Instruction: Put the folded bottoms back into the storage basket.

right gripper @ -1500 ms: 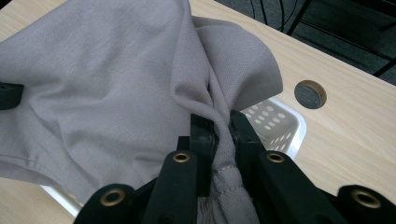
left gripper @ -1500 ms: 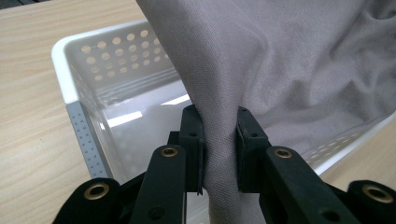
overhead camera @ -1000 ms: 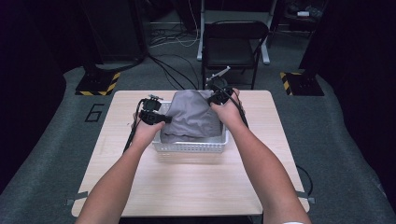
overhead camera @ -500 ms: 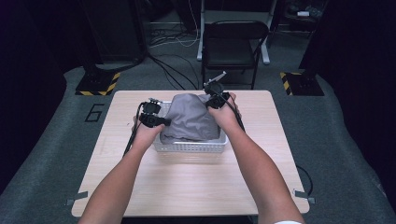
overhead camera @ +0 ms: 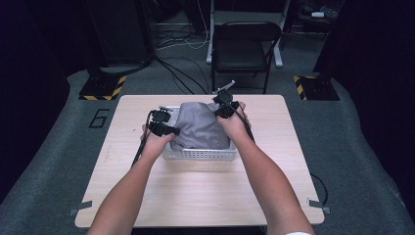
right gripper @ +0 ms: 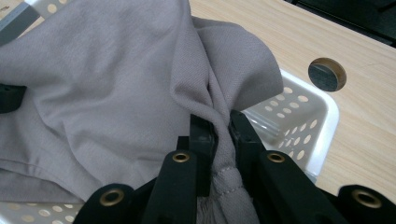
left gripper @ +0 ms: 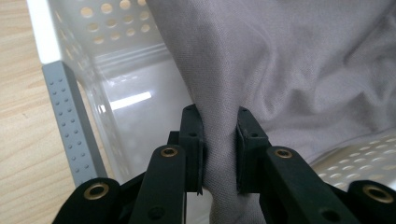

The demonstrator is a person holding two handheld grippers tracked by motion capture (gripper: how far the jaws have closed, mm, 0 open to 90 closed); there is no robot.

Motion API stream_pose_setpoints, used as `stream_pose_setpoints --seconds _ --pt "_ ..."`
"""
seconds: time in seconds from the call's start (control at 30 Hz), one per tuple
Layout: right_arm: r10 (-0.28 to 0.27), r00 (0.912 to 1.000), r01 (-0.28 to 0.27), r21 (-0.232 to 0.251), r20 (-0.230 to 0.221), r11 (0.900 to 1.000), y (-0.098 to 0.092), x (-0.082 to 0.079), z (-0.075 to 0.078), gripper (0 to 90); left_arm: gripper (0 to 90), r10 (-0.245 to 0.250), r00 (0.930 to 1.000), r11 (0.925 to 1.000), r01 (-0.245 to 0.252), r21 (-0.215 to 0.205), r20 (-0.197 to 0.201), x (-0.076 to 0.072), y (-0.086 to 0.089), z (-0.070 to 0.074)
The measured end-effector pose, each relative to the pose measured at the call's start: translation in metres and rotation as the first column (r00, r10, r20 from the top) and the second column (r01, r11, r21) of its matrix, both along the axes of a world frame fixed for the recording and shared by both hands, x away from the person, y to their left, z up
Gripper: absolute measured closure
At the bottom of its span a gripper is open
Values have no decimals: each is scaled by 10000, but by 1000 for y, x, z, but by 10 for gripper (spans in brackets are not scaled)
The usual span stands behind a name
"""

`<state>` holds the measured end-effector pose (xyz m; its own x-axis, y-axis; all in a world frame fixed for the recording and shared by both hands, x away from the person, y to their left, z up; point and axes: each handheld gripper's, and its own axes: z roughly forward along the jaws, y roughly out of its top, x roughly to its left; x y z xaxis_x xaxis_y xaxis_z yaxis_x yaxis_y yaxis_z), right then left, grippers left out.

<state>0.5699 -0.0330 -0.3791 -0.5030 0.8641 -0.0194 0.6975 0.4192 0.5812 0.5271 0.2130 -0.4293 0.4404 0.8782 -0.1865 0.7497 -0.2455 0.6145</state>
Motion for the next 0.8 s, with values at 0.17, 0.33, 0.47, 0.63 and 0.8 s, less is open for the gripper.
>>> stream_pose_setpoints --seconds 0.17,0.33,0.47,0.63,0.8 --pt "163 9999 -162 -48 24 9999 2 -2 -2 818 763 -90 9998 9997 93 210 -173 1 1 -3" --pt "178 9998 -178 -122 2 9998 4 -3 -6 817 762 3 9996 9997 3 252 -269 0 -1 -5" --pt "206 9998 -205 -128 18 9997 6 -1 -8 816 762 22 9996 9991 -10 415 -295 0 1 -4" --pt "359 9993 -358 -181 59 9992 12 -1 -11 815 761 158 9992 9991 -144 392 -363 -2 5 -7" --pt "367 9993 -366 -225 41 9991 15 -1 -11 815 755 228 9991 9993 -217 296 -371 -4 7 -10"
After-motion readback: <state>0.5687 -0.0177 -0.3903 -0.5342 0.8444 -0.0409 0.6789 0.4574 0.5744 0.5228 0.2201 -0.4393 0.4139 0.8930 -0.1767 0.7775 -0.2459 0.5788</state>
